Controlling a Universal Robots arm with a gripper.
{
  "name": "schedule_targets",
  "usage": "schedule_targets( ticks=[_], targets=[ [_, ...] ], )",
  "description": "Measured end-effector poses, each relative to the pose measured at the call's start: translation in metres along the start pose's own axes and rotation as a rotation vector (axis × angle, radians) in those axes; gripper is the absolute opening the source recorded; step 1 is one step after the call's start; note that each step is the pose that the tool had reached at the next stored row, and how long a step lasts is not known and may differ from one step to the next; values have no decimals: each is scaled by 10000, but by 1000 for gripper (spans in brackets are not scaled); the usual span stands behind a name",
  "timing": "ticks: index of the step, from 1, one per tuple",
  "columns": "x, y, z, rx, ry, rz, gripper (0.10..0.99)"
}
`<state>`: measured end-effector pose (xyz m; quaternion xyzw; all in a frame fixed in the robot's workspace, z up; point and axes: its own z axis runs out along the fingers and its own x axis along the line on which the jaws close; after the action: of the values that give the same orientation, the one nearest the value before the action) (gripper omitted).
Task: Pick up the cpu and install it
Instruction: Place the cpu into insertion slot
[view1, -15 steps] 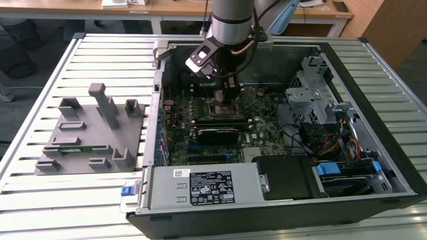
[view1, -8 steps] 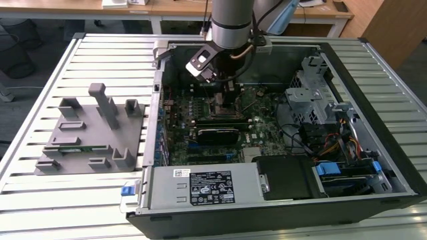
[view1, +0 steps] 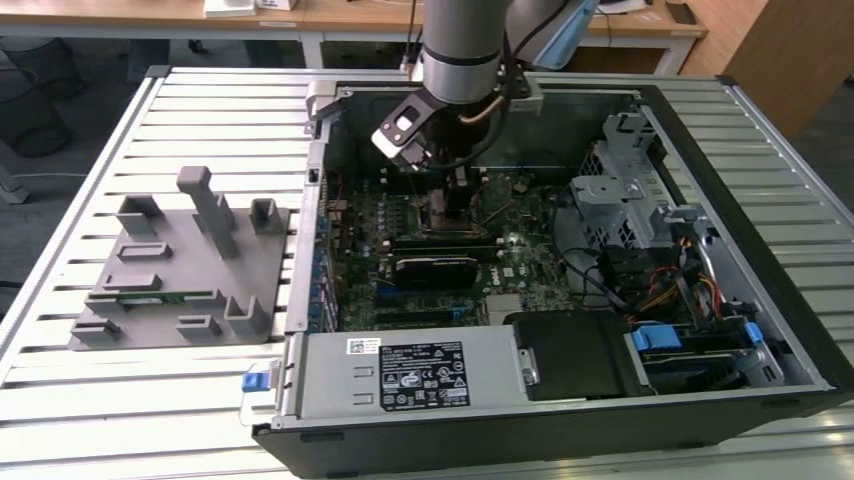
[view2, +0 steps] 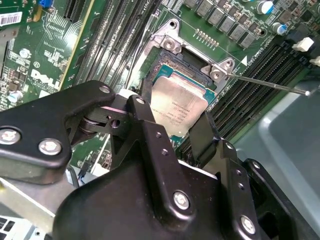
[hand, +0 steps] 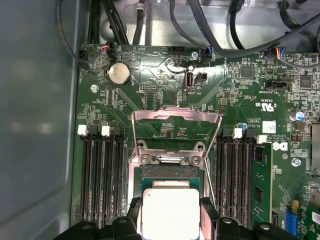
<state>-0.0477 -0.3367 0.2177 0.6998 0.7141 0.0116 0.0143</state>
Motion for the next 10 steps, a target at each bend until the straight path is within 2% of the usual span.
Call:
schedule_targets(
  ticks=[10],
  targets=[
    [1,-4,112,0,0,19,541]
  ],
)
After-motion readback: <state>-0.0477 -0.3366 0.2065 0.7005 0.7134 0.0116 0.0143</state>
